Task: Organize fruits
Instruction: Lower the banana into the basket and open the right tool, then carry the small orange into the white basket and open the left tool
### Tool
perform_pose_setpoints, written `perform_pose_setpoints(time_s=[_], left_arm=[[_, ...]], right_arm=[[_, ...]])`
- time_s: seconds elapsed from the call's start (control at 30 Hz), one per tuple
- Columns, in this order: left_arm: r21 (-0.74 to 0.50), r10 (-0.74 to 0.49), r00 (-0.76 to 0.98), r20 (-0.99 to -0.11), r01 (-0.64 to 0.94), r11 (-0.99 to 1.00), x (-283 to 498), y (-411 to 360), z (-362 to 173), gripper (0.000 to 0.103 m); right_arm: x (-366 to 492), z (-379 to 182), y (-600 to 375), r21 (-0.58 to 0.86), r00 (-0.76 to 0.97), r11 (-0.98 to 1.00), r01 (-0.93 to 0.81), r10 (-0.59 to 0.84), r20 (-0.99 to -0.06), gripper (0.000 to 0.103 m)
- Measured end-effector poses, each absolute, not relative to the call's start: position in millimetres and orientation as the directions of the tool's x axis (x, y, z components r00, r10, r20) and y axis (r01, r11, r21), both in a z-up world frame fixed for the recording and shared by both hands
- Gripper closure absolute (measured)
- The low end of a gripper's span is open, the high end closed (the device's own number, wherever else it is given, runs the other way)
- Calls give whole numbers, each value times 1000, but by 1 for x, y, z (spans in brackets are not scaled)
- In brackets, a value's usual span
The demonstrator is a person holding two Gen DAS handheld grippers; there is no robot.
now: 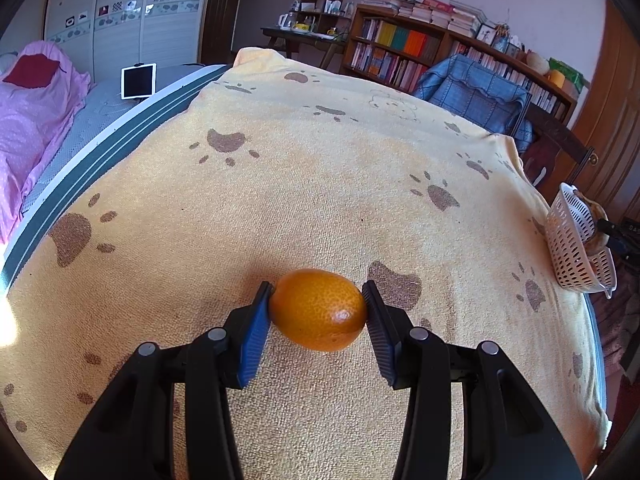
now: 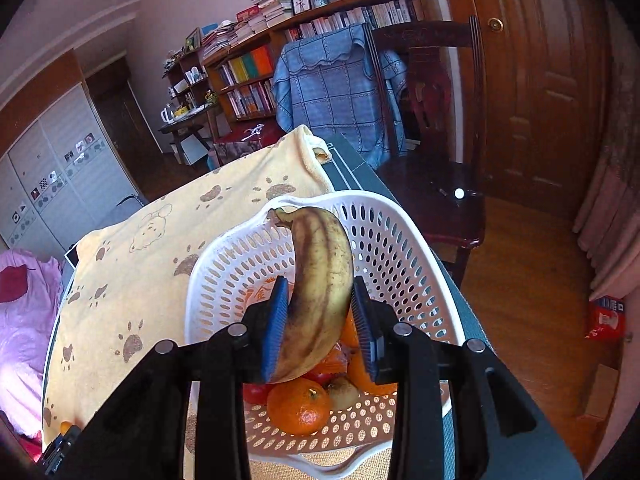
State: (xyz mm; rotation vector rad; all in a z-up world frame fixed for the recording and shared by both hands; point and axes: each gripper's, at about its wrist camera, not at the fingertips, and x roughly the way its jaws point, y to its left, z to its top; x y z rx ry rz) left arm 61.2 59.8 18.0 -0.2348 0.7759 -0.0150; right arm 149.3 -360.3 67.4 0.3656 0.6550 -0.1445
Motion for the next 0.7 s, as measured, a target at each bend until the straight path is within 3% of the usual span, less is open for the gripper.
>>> perform_pose_setpoints(time_s=[0.27,0.33,0.53,0.7], left_arm=[[-207,-100,708,-699,-67,976,62,58,17,57],[-202,-97,708,-700,-66,977,63,57,17,57],[-187,-91,714,-694,-58,981,61,50,24,57],[-253,-174,709,-684,-7,967,63,31,36,57]], right_arm=[[112,65,-376,370,833,892,259,-12,-553,69],[100,63,-380,384,841,883,269,-21,-540,62],[71,56,-388,385,843,866,320,-75,-532,53],[60,48,-393,390,841,859,331,-81,-536,51]])
